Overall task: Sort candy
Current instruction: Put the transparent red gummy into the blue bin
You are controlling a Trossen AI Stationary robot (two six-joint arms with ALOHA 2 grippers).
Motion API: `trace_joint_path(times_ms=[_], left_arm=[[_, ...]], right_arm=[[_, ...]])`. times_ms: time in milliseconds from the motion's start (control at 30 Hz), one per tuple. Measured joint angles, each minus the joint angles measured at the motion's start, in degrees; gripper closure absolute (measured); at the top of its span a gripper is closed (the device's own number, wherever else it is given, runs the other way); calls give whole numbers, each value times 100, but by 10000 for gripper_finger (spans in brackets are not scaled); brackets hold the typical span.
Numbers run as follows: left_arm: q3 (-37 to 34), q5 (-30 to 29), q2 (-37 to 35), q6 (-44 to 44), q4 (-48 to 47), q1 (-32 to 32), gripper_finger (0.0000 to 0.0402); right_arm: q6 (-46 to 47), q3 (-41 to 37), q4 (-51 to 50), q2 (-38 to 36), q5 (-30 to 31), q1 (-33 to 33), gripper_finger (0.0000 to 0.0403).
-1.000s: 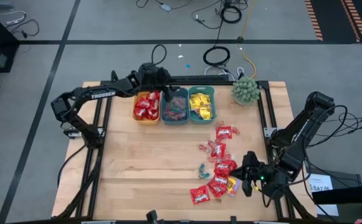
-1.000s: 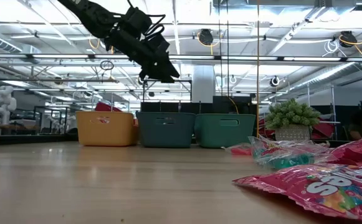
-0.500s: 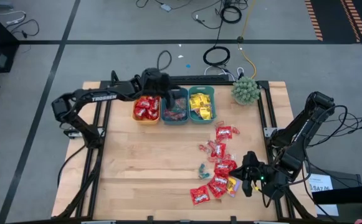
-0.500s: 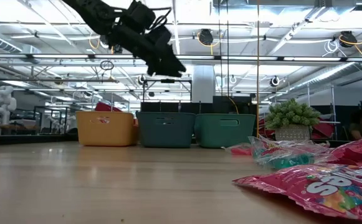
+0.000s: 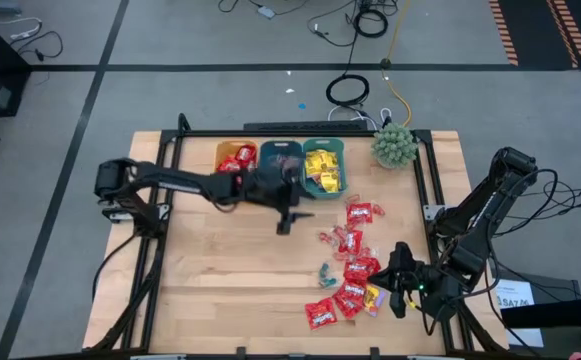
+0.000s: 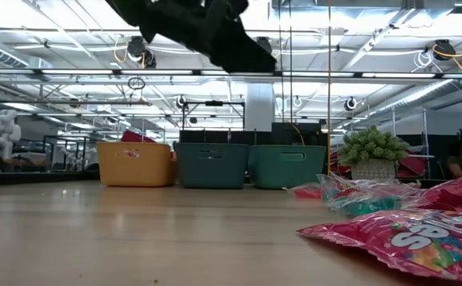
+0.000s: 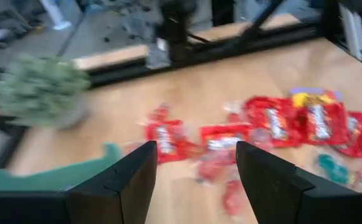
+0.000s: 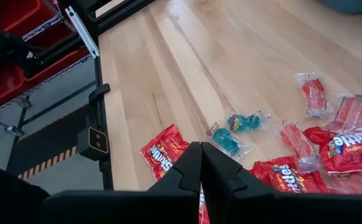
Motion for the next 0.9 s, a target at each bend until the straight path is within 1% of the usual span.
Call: trace_joint_path(times_ms=[200, 400, 500, 633, 733, 833, 900], left_arm=[[-2, -3, 997, -712, 982, -472, 173], [11, -9, 2024, -752, 1641, -732, 173], [75, -58, 2539, -749, 2069, -776, 173], [204, -442, 3115, -791, 2644, -750, 173], [348, -450, 3422, -1221, 2731, -764, 174], [400, -446, 3546, -1504, 2702, -771, 192], [400, -446, 3554, -1553, 2668, -808, 223]], right_arm=[[-77, 0, 132, 0, -49, 7, 403], [-357, 0, 386, 0, -683, 7, 403], [-367, 0, 427, 0, -879, 9, 403], [-343, 0, 474, 0, -1035, 7, 403], [-348, 0, 609, 0, -1051, 9, 403], [-361, 0, 727, 0, -1051, 9, 403], [-343, 0, 727, 0, -1051, 9, 403]])
